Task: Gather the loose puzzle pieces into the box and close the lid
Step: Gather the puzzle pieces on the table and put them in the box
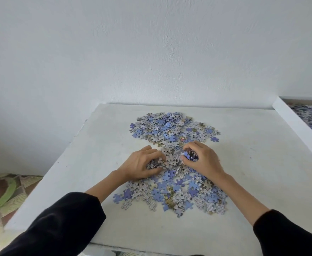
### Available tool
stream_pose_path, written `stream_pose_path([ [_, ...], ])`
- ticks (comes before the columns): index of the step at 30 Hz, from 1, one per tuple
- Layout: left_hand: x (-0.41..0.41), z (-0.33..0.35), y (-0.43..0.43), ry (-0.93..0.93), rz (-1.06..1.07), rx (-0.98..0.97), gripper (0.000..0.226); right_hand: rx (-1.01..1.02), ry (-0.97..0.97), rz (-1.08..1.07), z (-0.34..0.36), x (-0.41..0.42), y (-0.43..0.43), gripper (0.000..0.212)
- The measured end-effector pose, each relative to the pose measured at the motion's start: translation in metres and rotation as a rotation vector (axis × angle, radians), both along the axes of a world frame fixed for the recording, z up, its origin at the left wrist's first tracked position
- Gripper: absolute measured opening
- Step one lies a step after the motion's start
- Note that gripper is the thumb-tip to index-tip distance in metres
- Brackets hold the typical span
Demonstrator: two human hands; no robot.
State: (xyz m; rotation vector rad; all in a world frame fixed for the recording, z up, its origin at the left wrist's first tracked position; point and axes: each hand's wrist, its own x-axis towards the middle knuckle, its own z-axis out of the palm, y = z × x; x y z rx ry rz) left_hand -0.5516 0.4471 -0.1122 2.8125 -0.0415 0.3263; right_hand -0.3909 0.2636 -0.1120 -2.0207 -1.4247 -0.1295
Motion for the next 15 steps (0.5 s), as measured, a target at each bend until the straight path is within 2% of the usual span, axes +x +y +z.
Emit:
stream_pose_path([
  [3, 0.001, 0.001, -0.002, -0.016, -0.002, -0.033, 0.047, -0.022, 0.042, 0.006, 0.001, 0.003, 0.002, 0.024],
  [6, 0.005, 0.005, -0.003, -0.02, 0.039, -0.151, 0.056, 0.017, 0.098, 0.041, 0.005, 0.009, 0.004, 0.024],
  [10, 0.011, 0.012, -0.002, -0.034, 0.056, -0.314, 0.049, 0.076, 0.13, 0.056, 0.015, 0.013, 0.008, 0.007],
  [15, 0.017, 0.024, 0.002, -0.078, 0.035, -0.343, 0.04, 0.15, 0.146, 0.052, 0.029, 0.012, 0.015, 0.019],
])
